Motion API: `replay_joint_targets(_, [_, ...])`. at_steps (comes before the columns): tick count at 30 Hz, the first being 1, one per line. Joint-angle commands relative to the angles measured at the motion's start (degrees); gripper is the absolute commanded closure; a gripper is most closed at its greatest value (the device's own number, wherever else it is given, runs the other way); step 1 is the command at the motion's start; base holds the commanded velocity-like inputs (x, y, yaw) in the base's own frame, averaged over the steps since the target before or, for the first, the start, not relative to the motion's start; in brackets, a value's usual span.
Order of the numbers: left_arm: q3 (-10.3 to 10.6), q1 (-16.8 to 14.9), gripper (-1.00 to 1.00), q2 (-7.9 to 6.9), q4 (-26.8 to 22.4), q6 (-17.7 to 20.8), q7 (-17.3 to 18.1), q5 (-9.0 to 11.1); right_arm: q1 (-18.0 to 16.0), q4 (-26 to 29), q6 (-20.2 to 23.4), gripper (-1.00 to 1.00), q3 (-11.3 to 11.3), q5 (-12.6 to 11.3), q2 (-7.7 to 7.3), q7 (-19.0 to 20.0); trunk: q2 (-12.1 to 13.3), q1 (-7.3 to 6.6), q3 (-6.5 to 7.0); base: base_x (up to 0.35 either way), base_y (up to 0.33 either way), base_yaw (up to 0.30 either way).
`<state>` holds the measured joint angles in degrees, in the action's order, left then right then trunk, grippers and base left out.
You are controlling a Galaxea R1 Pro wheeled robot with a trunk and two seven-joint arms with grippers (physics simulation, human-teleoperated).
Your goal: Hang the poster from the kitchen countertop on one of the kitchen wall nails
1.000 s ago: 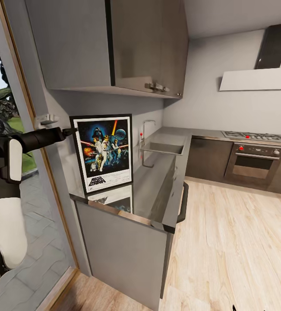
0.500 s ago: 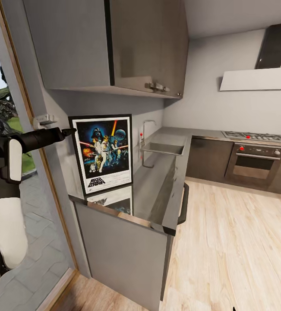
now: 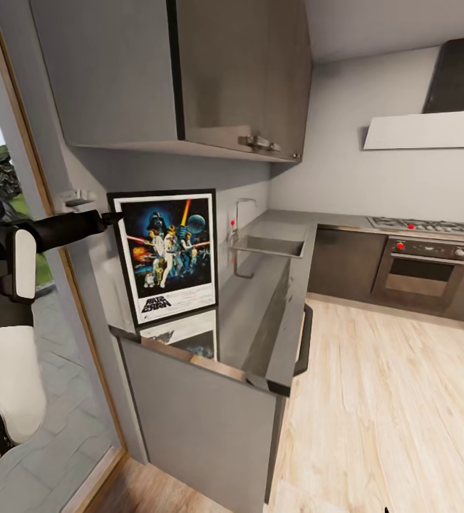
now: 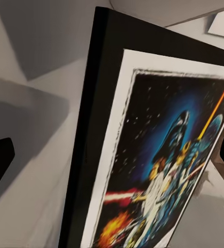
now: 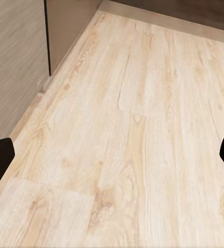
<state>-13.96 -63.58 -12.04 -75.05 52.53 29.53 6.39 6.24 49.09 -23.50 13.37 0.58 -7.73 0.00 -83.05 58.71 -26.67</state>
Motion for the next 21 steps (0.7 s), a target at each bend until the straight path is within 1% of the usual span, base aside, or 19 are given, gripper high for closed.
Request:
replay_joint_targets(1, [-0.1, 0.0, -1.0, 0.0, 0.0, 0.5, -0.2, 0.6, 0.0, 0.0, -0.1, -1.0, 0.0, 0.1, 0.0, 0.0, 0.0, 0.02, -0.05, 0.129, -0.045, 0.0])
replay_joint_targets(7, [-0.1, 0.0, -1.0, 0.0, 0.0, 0.5, -0.2, 0.6, 0.0, 0.0, -0.1, -1.0, 0.0, 0.1, 0.0, 0.0, 0.0, 0.02, -0.05, 0.044, -0.015, 0.0])
replay_joint_targets(21, [-0.1, 0.0, -1.0, 0.0, 0.0, 0.5, -0.2, 0.6, 0.0, 0.0, -0.1, -1.0, 0.0, 0.1, 0.0, 0.0, 0.0, 0.02, -0.05, 0.004, -0.017, 0.0])
